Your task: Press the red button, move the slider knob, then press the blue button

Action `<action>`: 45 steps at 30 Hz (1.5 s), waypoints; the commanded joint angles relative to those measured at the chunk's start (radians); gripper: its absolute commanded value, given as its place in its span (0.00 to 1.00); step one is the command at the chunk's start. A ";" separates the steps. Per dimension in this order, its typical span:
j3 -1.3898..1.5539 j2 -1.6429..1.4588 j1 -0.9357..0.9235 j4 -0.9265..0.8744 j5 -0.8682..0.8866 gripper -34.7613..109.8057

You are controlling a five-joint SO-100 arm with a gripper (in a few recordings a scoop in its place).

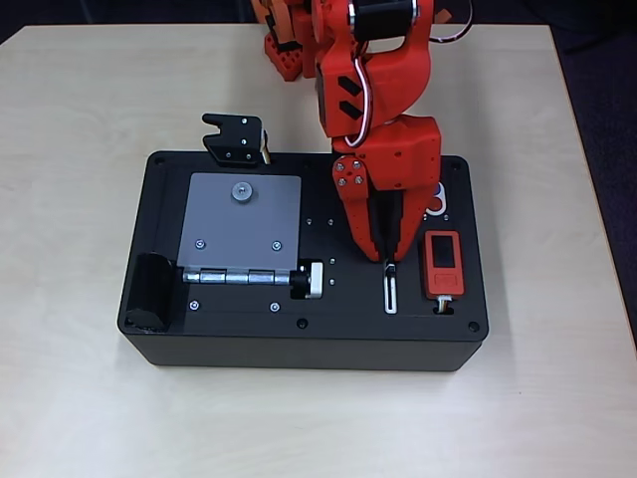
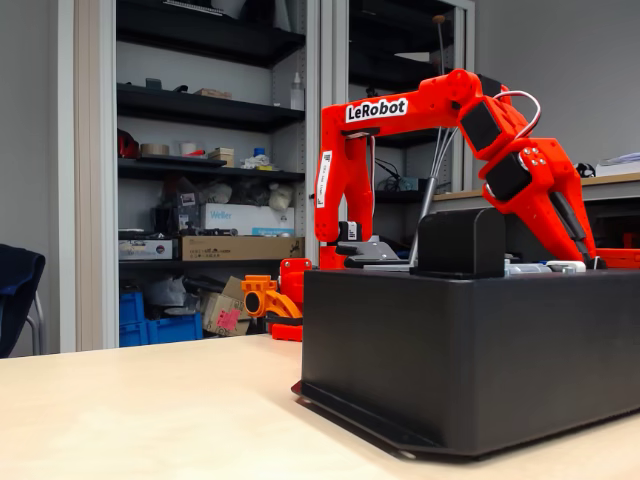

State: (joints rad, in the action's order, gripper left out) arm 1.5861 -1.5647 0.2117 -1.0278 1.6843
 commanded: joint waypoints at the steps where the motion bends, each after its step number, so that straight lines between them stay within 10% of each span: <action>1: -0.048 0.011 -0.002 -0.009 0.018 0.24; 31: -0.299 0.225 -0.034 -0.041 -0.012 0.24; 45: -0.649 0.176 0.069 -0.526 0.152 0.24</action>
State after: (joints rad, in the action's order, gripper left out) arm 1.0155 -1.3254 0.2470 -1.4772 1.8024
